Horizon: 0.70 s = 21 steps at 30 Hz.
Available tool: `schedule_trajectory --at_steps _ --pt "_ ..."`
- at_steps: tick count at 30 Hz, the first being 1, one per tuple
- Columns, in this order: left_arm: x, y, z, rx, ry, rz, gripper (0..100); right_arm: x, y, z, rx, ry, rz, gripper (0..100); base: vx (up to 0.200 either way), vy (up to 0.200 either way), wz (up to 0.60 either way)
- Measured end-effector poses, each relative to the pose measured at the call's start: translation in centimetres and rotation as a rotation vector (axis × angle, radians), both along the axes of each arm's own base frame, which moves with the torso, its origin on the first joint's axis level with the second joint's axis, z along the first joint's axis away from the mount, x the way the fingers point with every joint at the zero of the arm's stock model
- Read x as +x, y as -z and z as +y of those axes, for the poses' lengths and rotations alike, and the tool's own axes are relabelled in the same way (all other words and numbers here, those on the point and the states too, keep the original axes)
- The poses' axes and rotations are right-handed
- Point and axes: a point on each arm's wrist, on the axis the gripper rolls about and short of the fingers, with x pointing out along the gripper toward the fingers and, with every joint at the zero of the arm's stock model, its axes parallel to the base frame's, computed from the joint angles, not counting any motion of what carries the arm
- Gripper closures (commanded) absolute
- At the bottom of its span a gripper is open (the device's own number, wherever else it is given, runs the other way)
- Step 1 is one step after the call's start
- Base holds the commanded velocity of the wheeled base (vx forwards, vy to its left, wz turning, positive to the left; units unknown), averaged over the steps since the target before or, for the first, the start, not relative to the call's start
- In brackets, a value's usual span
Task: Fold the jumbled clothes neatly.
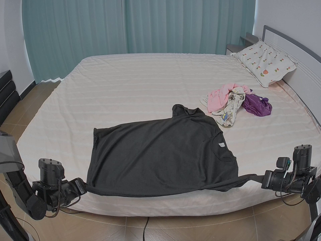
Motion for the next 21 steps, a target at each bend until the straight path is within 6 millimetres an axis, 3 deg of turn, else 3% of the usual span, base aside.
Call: schedule_trajectory --at_steps 10,21 --pt "4.2 -2.9 0.1 -0.049 -0.049 -0.192 100 3.0 -1.8 0.7 0.021 -0.013 -0.109 100 0.0 0.0 0.0" --pt "7.7 -2.5 0.2 -0.048 -0.074 -0.229 100 7.4 -2.0 1.4 0.023 -0.01 -0.151 100 0.0 0.0 0.0"
